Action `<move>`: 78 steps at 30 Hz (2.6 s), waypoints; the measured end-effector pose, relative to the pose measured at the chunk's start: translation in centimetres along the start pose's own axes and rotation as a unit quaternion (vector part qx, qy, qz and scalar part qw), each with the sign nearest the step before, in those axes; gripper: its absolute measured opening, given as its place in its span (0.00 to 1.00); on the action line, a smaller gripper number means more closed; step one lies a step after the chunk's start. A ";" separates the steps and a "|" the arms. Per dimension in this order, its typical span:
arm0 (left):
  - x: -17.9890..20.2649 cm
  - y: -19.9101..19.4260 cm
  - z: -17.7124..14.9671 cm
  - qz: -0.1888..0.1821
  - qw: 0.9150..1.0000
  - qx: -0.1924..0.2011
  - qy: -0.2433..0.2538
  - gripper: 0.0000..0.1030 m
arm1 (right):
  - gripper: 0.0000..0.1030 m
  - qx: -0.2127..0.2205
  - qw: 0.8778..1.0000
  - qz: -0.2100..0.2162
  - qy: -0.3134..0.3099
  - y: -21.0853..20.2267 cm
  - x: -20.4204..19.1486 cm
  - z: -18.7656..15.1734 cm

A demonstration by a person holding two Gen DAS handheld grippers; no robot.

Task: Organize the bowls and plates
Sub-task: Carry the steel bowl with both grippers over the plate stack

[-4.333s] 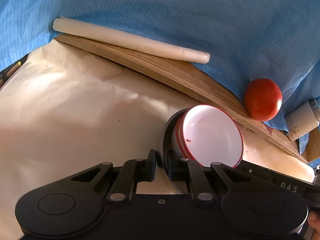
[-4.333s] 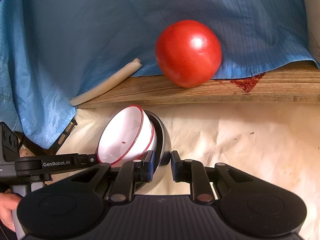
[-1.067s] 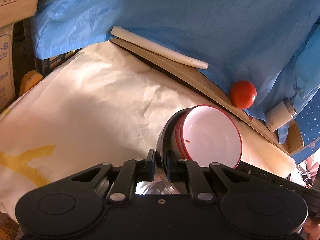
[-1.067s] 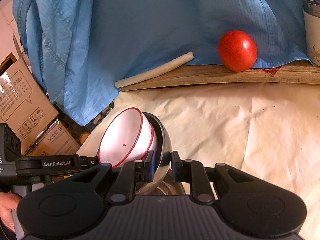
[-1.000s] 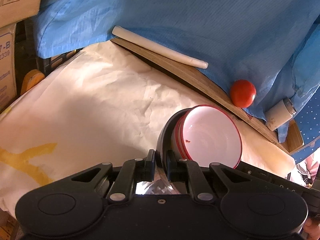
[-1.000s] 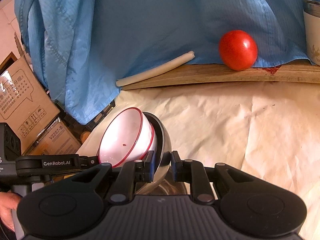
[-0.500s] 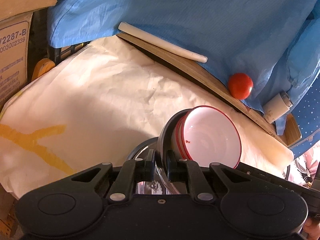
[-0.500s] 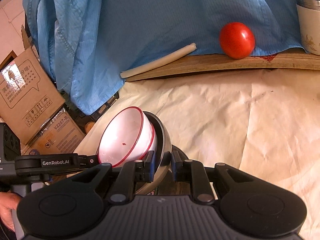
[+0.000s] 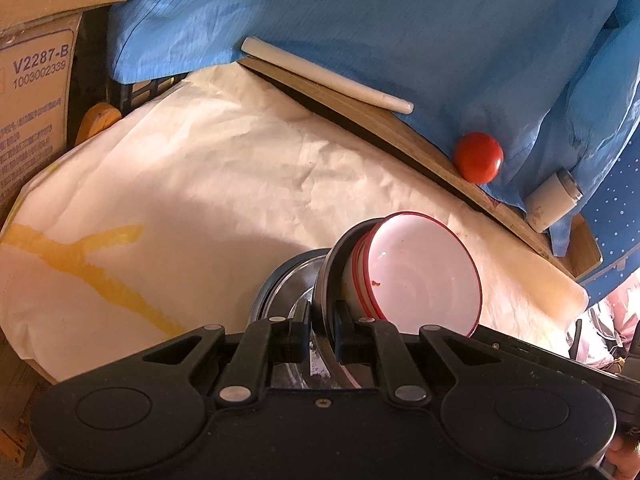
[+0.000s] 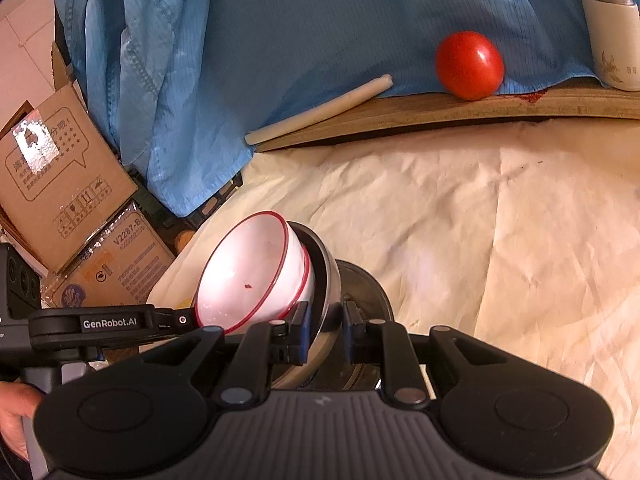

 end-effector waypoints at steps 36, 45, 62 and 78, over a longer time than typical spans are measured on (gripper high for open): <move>-1.0 1.1 -1.2 0.011 1.000 -0.021 -0.005 0.10 | 0.19 -0.021 1.000 0.000 0.002 1.2 0.5 -0.7; -1.3 1.5 -1.2 0.012 0.999 -0.030 -0.008 0.11 | 0.19 -0.030 1.000 0.000 0.004 1.8 0.7 -0.8; -1.5 1.9 -0.9 0.006 0.999 -0.034 -0.013 0.11 | 0.20 -0.026 1.000 0.008 0.012 2.0 0.9 -0.8; -1.5 1.9 -0.7 0.006 0.999 -0.034 -0.005 0.11 | 0.21 -0.022 0.999 0.015 0.019 2.0 0.9 -0.8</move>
Point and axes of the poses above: each gripper's, at about its wrist camera, not at the fingertips, and y roughly the way its jaws point, x to its right, z to its top, the point moved 10 cm from there along y, roughly the way its jaws point, and after that the axes turned 10 degrees about -x, right-handed, at the moved point
